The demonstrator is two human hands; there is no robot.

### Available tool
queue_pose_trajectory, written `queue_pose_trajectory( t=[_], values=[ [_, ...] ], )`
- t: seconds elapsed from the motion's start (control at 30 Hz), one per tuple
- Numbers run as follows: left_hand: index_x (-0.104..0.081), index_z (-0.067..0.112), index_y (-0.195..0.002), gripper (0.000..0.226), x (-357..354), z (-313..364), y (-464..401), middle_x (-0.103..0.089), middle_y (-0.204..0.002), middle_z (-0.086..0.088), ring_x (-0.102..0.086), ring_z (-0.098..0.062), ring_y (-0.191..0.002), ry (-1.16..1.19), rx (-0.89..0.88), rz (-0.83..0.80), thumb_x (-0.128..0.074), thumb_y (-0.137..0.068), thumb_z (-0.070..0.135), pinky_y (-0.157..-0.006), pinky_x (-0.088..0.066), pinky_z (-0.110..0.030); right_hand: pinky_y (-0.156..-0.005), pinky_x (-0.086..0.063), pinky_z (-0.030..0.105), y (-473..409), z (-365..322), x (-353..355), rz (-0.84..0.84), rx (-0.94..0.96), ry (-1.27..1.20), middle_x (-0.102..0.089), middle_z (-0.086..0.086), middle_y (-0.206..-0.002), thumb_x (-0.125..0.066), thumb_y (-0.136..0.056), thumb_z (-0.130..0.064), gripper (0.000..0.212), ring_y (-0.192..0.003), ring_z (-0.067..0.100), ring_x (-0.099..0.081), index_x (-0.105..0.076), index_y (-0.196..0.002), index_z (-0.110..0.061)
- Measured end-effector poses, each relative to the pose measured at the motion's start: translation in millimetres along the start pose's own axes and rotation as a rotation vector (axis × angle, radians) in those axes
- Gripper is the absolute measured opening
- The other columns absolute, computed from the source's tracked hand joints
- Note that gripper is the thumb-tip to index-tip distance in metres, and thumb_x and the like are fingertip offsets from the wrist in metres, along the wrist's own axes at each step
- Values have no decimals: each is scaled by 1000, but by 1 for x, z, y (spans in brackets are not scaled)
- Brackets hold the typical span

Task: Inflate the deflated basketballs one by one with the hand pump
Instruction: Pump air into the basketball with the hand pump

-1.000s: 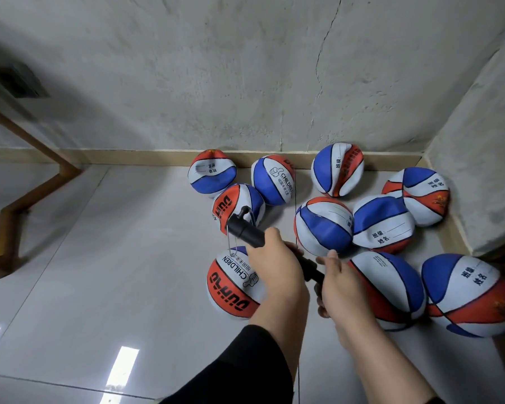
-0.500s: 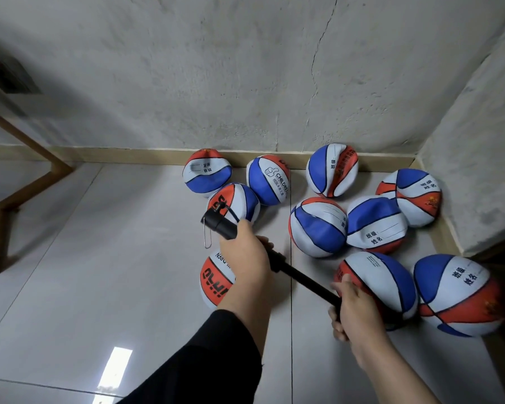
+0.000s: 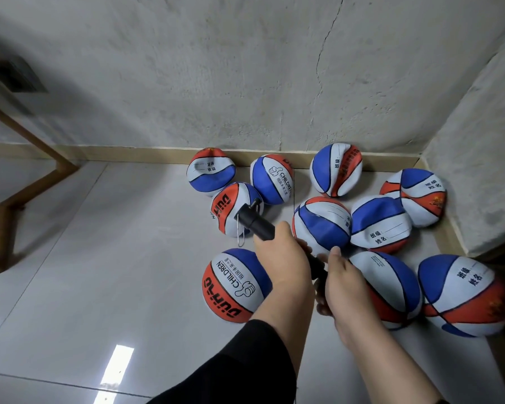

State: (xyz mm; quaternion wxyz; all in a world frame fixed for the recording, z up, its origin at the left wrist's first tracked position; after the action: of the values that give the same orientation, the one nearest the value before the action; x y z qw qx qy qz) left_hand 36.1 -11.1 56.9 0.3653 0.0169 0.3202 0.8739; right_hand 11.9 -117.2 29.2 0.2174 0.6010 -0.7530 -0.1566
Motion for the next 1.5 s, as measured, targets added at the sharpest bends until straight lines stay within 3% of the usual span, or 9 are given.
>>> queue_pose_trajectory(
  t=[0.33,0.5,0.6,0.77,0.93,1.03,1.17,1.33,1.5],
  values=[
    [-60,-10,-116,45,33,23,-48,-62,-68,-19,-62,-28,-52,5,0,111,-53,-91,27,-41,-49,-31,-43,-26,23,-1,36,31,9,-105,-14,-47,5,-51,-34,-109,-50,39,-39,16,-32,-63,-104,-23],
    [-59,-12,-115,48,27,13,-38,-60,-64,-18,-57,-26,-48,17,9,83,-51,-86,25,-46,-50,-35,-43,-26,22,-4,35,27,33,-88,24,-48,11,-64,-33,-110,-44,38,-39,14,-35,-63,-107,-21],
    [-59,-2,-104,27,21,5,-24,-57,-62,-11,-55,-21,-46,63,58,72,-51,-89,20,-45,-48,-29,-42,-35,25,-13,22,19,57,14,134,-56,14,-78,-31,-109,-44,41,-54,23,-46,-63,-111,-19],
    [-58,-9,-101,31,7,-6,0,-56,-57,-12,-51,-24,-47,-15,26,51,-52,-88,18,-43,-44,-28,-45,-40,28,-9,15,3,32,22,75,-61,13,-69,-30,-110,-42,41,-52,25,-49,-66,-106,-23],
    [-52,7,-94,11,2,-2,2,-55,-62,-13,-51,-23,-48,-16,35,7,-53,-91,18,-47,-45,-30,-43,-41,27,-6,10,-1,34,4,15,-61,12,-78,-31,-109,-45,44,-56,26,-52,-67,-102,-21],
    [-58,0,-106,26,6,7,-11,-57,-63,-14,-54,-26,-51,3,31,25,-54,-91,20,-47,-47,-32,-42,-35,26,-3,5,0,-2,24,0,-55,12,-70,-33,-108,-49,43,-49,22,-44,-65,-96,-23],
    [-56,3,-100,19,27,22,-37,-56,-62,-15,-53,-24,-46,37,1,130,-52,-91,19,-46,-49,-33,-43,-26,24,-1,26,25,30,-55,-16,-48,11,-58,-36,-109,-46,38,-37,14,-33,-63,-101,-20],
    [-60,-7,-112,41,38,25,-53,-62,-63,-18,-62,-28,-55,-16,-29,130,-52,-92,27,-39,-45,-27,-39,-24,22,1,41,37,51,-111,-2,-48,11,-67,-35,-110,-44,37,-33,7,-36,-64,-114,-21],
    [-60,-12,-116,47,23,17,-36,-60,-66,-20,-55,-27,-47,-40,-34,78,-50,-88,25,-41,-46,-29,-40,-24,19,0,30,18,29,-120,-32,-47,10,-64,-33,-111,-41,36,-33,9,-34,-62,-114,-20]
  ],
)
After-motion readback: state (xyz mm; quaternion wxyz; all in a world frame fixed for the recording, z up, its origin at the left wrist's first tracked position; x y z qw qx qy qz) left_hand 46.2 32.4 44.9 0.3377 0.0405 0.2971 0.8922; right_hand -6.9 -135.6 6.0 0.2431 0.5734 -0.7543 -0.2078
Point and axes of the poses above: each hand's wrist, its own y-axis away from the middle knuckle, its own x-axis out of the back of the hand, z = x × y, the point moved 4 cm from there along -y, towards the middle knuckle
